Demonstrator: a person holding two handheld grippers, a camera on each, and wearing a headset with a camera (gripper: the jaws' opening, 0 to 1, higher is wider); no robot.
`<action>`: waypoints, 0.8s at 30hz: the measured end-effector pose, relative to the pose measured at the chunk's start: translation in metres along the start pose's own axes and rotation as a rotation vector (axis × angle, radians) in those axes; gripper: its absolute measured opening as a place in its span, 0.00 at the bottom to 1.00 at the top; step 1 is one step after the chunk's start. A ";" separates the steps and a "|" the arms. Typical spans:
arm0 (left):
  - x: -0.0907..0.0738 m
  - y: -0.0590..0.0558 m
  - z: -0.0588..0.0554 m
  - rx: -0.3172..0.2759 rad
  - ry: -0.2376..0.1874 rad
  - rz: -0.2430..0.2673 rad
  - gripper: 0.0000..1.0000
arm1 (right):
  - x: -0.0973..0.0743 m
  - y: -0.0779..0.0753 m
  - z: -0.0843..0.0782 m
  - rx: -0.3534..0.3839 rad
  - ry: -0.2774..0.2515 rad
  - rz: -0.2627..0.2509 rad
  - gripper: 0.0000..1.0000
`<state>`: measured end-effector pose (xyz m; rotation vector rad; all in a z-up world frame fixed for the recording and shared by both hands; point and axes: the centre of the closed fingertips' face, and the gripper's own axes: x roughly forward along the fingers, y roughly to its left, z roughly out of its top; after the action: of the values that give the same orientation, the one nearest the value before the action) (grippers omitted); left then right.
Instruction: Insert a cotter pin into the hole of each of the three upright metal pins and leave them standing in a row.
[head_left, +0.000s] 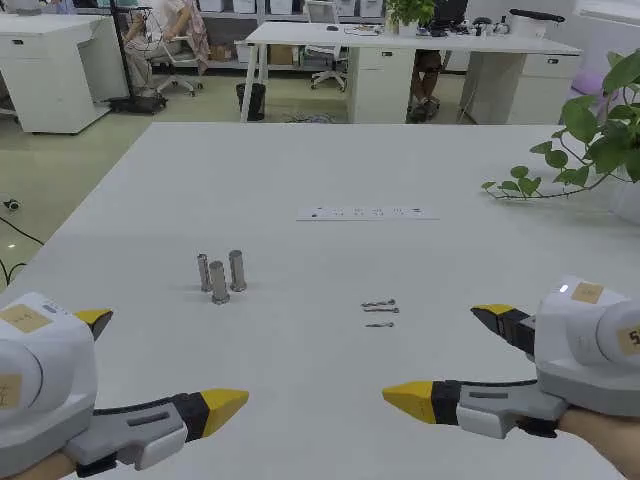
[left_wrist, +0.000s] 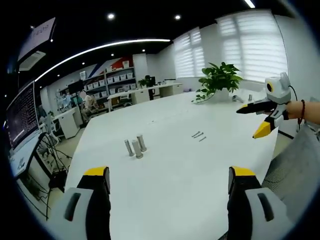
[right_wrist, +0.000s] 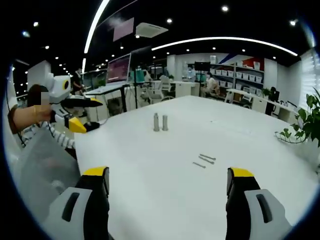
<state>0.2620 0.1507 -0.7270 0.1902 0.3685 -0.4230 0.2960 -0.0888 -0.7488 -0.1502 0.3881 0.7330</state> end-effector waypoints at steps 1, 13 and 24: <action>0.000 0.000 0.000 0.001 -0.001 0.003 0.98 | 0.000 0.000 0.000 0.000 -0.001 0.001 0.95; -0.002 0.002 -0.001 -0.001 0.001 0.009 0.97 | 0.001 0.002 -0.003 -0.003 0.010 0.008 0.95; -0.003 0.004 -0.003 -0.008 0.001 0.019 0.96 | 0.003 0.003 -0.002 -0.008 0.013 0.018 0.94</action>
<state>0.2602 0.1560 -0.7278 0.1860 0.3686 -0.4025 0.2954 -0.0848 -0.7518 -0.1592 0.3996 0.7516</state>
